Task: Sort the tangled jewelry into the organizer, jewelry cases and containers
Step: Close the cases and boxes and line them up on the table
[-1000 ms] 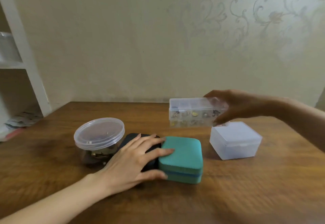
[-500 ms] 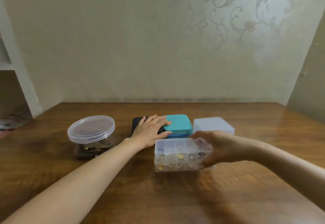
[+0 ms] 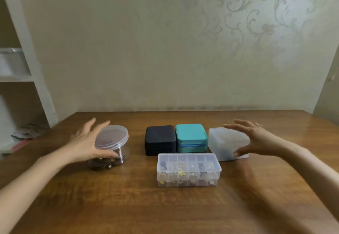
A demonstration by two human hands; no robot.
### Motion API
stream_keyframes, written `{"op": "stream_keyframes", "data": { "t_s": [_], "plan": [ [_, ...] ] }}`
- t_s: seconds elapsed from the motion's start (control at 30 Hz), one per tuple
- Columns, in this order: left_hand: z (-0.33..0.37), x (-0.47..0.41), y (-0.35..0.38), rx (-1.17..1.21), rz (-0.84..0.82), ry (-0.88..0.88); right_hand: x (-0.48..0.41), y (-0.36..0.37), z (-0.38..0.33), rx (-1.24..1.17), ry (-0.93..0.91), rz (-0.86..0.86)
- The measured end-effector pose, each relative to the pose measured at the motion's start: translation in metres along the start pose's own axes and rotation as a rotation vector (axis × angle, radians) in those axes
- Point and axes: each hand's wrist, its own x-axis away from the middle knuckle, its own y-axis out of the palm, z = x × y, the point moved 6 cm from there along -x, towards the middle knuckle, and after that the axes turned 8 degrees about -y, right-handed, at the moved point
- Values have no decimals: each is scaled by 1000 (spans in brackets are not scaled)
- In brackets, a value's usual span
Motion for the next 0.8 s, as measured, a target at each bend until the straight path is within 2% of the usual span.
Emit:
{"op": "stream_keyframes", "data": {
  "t_s": [0.07, 0.17, 0.43, 0.53, 0.6, 0.67, 0.7, 0.73, 0.8],
  "plan": [
    [-4, 0, 14, 15, -50, -7, -8, 18, 9, -122, 38, 58],
    [8, -9, 17, 37, 19, 20, -20, 28, 12, -201, 64, 155],
    [40, -31, 28, 55, 35, 79, -39, 37, 11, -282, 77, 233],
    [42, -29, 26, 101, 27, 62, -36, 37, 12, -229, 95, 207],
    [45, -14, 18, 197, 146, 87, -23, 21, 2, -146, 38, 302],
    [57, 21, 11, 315, 394, 278, -1, 1, -22, -171, -120, 441],
    [66, 43, 11, 364, 481, 371, 11, -4, -37, -223, -200, 436],
    [76, 63, 17, 390, 479, 407, 22, -2, -53, -266, -259, 368],
    [93, 89, 41, 364, 278, 347, 36, 21, -78, -257, -250, 161]
  ]
}}
